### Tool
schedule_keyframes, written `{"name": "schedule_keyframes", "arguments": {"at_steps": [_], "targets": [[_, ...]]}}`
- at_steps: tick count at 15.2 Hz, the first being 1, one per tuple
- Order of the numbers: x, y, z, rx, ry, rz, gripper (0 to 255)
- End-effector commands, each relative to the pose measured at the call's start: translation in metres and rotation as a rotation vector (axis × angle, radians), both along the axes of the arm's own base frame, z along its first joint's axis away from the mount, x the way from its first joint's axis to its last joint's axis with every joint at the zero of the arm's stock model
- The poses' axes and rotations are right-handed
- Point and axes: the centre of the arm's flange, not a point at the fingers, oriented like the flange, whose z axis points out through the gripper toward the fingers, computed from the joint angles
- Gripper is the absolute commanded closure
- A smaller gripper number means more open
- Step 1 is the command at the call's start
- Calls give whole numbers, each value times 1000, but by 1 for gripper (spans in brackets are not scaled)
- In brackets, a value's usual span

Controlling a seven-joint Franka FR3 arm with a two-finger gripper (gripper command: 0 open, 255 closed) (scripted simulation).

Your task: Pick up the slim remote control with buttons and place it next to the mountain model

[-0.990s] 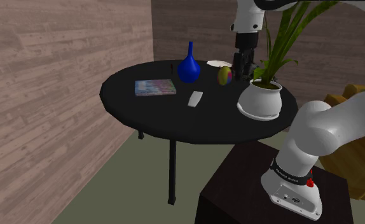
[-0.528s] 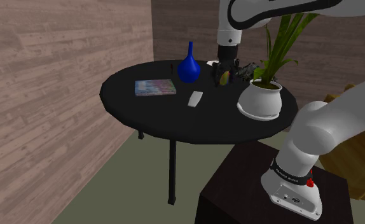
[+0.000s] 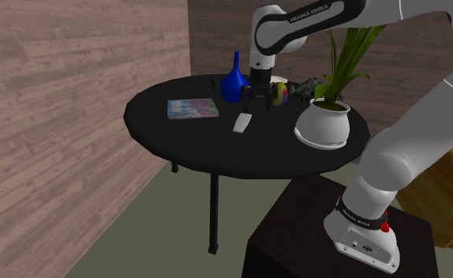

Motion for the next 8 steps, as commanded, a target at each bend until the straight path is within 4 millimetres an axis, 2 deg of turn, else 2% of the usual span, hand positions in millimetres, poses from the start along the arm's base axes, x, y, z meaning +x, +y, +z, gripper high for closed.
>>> {"name": "schedule_keyframes", "arguments": {"at_steps": [1, 8], "targets": [[21, -9, -16, -4, -9, -80, 0], [81, -55, -62, -18, -37, -350, 0]]}}
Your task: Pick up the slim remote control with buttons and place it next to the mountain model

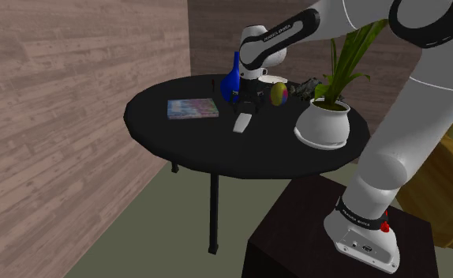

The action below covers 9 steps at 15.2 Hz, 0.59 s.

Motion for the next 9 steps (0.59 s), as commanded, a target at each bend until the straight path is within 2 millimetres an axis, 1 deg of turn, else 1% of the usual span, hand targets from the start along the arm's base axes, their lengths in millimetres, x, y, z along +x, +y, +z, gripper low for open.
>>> {"name": "schedule_keyframes", "arguments": {"at_steps": [1, 7, 9], "targets": [[15, -17, -13, -4, -9, -81, 0], [55, -71, -50, -16, -33, -311, 0], [56, -73, -57, -16, -34, -322, 0]]}}
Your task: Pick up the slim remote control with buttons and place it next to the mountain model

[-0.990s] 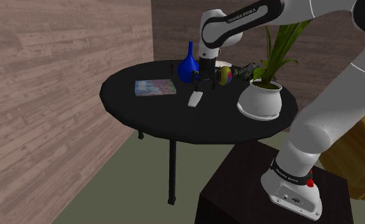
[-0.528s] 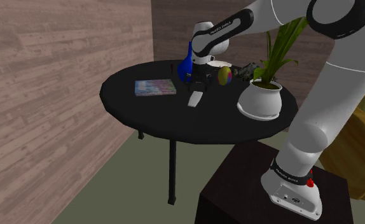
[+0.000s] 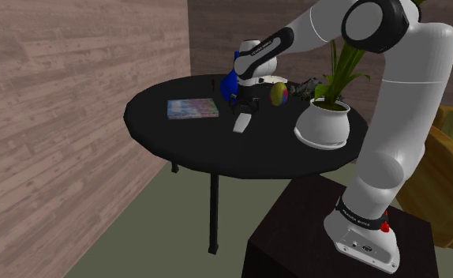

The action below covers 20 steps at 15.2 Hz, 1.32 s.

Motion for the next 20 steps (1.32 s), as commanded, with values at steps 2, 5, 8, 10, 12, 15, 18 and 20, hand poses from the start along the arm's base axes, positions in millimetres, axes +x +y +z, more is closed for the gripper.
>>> {"name": "schedule_keyframes", "arguments": {"at_steps": [2, 5, 8, 10, 12, 15, 18, 20], "targets": [[2, -3, -16, -1, -2, -13, 0], [2, -3, -32, -1, -2, -13, 0], [2, -3, -40, -1, -2, -13, 0], [2, -3, -40, -1, -2, -13, 0], [2, -3, -40, -1, -2, -13, 0], [2, -3, -40, -1, -2, -13, 255], [2, -3, -40, -1, -2, -13, 255], [2, -3, -40, -1, -2, -13, 255]]}}
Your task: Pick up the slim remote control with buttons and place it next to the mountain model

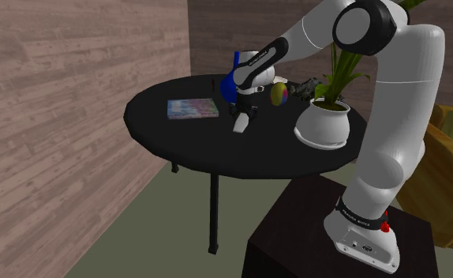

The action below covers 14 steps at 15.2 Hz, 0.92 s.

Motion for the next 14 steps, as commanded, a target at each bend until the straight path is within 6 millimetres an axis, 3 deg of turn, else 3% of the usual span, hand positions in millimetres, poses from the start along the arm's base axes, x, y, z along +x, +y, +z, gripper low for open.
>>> {"name": "schedule_keyframes", "arguments": {"at_steps": [1, 4, 14], "targets": [[0, 0, 0, 0, 0, 0, 255], [0, 0, 0, 0, 0, 0, 255], [0, 0, 53, 0, 0, 0, 255]]}}
